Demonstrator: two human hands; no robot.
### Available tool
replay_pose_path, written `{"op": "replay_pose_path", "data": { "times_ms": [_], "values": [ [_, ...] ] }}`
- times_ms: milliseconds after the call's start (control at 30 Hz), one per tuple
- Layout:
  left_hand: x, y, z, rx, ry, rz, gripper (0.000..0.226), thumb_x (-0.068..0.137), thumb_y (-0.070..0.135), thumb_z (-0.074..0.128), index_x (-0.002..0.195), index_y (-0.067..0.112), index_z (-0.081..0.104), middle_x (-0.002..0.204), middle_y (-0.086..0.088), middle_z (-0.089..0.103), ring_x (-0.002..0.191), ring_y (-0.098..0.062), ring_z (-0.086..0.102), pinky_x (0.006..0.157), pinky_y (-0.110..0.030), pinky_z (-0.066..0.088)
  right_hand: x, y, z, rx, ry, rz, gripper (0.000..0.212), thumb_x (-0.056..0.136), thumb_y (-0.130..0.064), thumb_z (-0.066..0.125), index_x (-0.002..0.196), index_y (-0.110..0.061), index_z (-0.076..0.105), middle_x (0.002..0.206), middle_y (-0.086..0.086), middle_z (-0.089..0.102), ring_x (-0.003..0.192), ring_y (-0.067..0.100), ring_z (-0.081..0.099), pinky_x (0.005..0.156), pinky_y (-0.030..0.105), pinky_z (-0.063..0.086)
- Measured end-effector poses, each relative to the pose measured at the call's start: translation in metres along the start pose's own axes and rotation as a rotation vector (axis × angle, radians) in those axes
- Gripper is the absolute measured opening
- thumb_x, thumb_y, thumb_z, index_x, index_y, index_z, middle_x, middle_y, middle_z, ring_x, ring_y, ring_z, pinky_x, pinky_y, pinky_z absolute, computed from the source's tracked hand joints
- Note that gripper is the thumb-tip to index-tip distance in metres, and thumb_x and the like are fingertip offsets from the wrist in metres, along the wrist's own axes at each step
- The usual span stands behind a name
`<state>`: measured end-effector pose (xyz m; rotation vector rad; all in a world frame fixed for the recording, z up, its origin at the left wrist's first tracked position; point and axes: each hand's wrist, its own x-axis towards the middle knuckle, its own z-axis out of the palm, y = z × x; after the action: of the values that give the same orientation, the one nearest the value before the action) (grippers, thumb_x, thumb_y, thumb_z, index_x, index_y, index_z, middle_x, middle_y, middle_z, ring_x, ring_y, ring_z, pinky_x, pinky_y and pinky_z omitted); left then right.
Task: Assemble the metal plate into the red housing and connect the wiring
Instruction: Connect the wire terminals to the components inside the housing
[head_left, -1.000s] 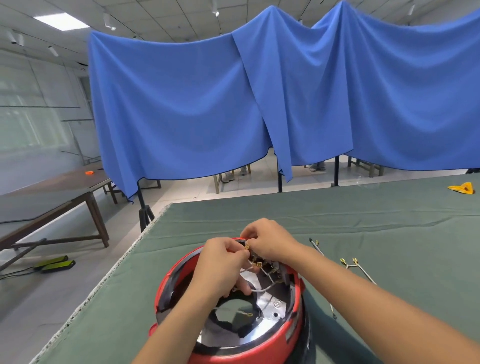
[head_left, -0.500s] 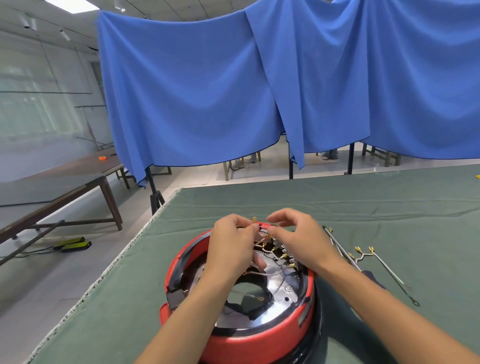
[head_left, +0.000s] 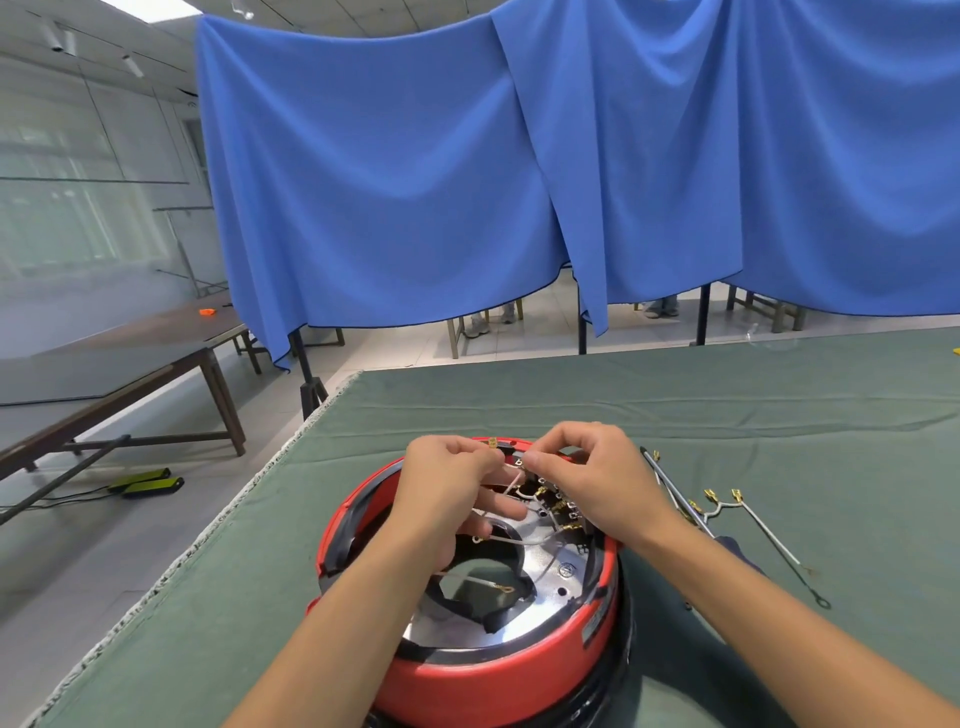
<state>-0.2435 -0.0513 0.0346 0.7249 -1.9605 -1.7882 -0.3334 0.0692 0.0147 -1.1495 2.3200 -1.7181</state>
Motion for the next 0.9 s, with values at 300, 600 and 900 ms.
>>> {"op": "replay_pose_path", "data": {
  "times_ms": [300, 600, 900],
  "values": [
    [0.024, 0.015, -0.008, 0.079, -0.149, -0.178, 0.010, 0.086, 0.002, 0.063, 0.092, -0.005, 0.068, 0.073, -0.014, 0.071, 0.034, -0.008, 0.042, 0.030, -0.012, 0.023, 0.000, 0.002, -0.001, -0.033, 0.025, 0.035, 0.021, 0.083, -0.023, 0.070, 0.064, -0.017, 0.064, 0.053, -0.010, 0.059, 0.045, 0.001, 0.049, 0.050, 0.020, 0.036],
    [0.038, 0.010, 0.001, -0.064, -0.235, -0.180, 0.022, 0.087, 0.005, 0.063, 0.104, -0.008, 0.066, 0.079, -0.012, 0.065, 0.035, -0.003, 0.035, 0.027, -0.011, 0.020, 0.000, 0.006, 0.004, 0.079, 0.145, 0.037, 0.023, 0.091, -0.026, 0.059, 0.070, -0.020, 0.064, 0.063, 0.000, 0.063, 0.058, 0.009, 0.055, 0.058, 0.028, 0.044],
    [0.044, 0.001, -0.007, 0.167, -0.304, -0.092, 0.006, 0.080, 0.009, 0.072, 0.083, 0.005, 0.075, 0.067, -0.005, 0.067, 0.039, -0.006, 0.030, 0.033, -0.012, 0.020, 0.004, 0.014, 0.006, 0.002, 0.152, 0.108, 0.017, 0.088, -0.007, 0.056, 0.087, -0.024, 0.060, 0.087, -0.009, 0.064, 0.084, 0.005, 0.059, 0.071, 0.019, 0.047]
  ]
}}
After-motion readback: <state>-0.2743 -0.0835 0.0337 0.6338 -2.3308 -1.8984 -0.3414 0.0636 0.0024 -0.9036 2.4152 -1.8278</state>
